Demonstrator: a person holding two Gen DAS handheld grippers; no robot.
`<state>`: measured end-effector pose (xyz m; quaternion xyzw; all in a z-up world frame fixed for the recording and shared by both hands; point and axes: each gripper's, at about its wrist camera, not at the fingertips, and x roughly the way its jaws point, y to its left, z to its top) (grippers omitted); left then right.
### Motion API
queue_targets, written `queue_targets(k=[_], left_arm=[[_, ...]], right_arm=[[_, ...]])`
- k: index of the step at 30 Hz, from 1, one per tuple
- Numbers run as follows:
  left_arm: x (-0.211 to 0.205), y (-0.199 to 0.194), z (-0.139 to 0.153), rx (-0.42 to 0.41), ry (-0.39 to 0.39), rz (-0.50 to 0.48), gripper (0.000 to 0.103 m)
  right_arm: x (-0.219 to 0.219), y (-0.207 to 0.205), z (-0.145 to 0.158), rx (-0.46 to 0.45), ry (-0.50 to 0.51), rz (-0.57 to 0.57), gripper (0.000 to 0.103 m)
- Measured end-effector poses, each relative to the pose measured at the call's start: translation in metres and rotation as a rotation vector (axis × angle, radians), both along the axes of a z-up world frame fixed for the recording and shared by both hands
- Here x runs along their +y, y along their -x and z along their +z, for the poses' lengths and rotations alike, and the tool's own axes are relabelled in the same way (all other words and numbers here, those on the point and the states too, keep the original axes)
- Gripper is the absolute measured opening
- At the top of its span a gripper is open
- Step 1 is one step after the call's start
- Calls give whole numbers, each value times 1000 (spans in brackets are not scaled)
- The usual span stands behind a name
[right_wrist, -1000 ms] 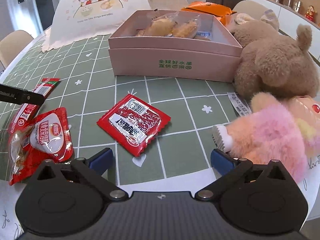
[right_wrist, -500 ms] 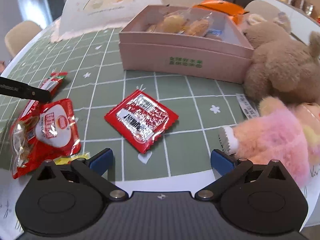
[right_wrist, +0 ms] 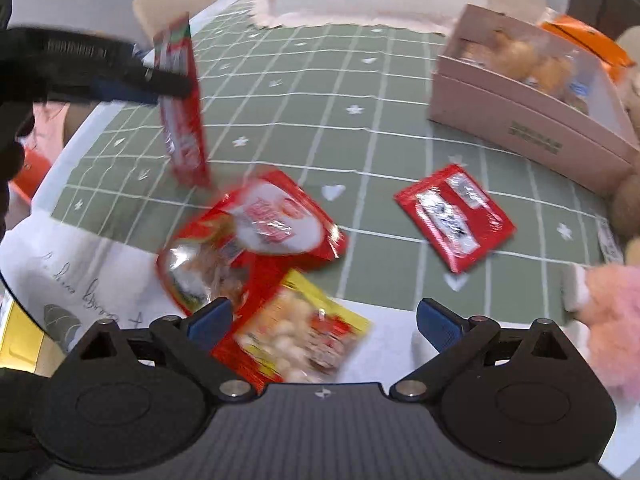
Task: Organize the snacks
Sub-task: 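Hold the red stick packet with the left gripper while the right hovers over the snack bags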
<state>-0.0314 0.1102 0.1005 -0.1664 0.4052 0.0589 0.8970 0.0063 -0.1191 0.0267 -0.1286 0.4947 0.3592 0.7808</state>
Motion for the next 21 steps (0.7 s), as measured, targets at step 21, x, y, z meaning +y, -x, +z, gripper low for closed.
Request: queue_targets(k=[21], left_arm=[[-33,-22,-65,155,-59,-188,52]], right_arm=[[-30,-5,-5,-100,118,-163,99]])
